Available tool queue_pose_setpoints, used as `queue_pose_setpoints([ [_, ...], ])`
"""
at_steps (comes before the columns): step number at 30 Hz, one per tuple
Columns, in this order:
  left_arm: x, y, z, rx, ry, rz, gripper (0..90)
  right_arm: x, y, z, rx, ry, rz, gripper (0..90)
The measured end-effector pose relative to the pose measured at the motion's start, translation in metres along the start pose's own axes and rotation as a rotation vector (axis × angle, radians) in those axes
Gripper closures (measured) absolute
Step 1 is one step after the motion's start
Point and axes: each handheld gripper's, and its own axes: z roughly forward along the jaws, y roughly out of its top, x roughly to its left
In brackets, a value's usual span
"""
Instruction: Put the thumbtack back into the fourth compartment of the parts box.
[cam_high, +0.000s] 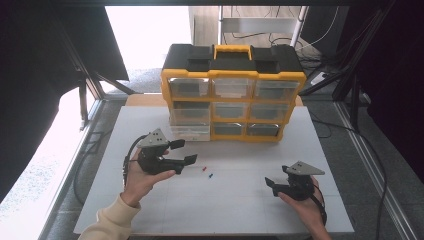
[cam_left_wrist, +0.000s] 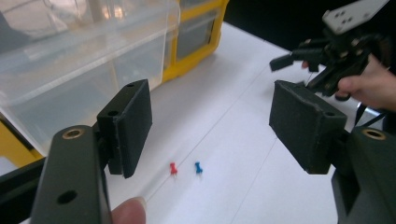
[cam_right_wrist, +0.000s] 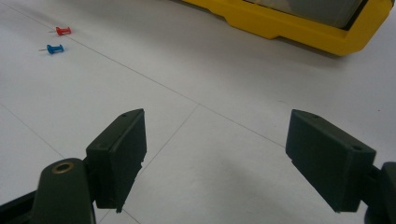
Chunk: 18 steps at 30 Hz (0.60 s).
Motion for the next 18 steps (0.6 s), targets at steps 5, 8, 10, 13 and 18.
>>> queue_pose_setpoints([
  [5,0.000,-0.007,0.010,0.049,0.015,0.005,30.4,0.000,0.000,0.000,0.000,0.000,-0.002,20.7],
  [8,-0.001,-0.011,0.018,0.077,0.015,0.004,30.4,0.000,0.000,0.000,0.000,0.000,-0.001,20.7],
  [10,-0.002,-0.014,0.023,0.099,0.017,0.009,30.5,0.000,0.000,0.000,0.001,-0.004,-0.003,20.8],
  [13,-0.001,-0.018,0.033,0.140,0.018,0.016,30.5,0.000,0.000,0.000,0.002,-0.004,-0.003,20.7],
  [18,0.001,-0.028,0.051,0.221,0.038,0.022,30.8,0.000,0.000,0.000,0.002,-0.003,-0.005,20.8],
])
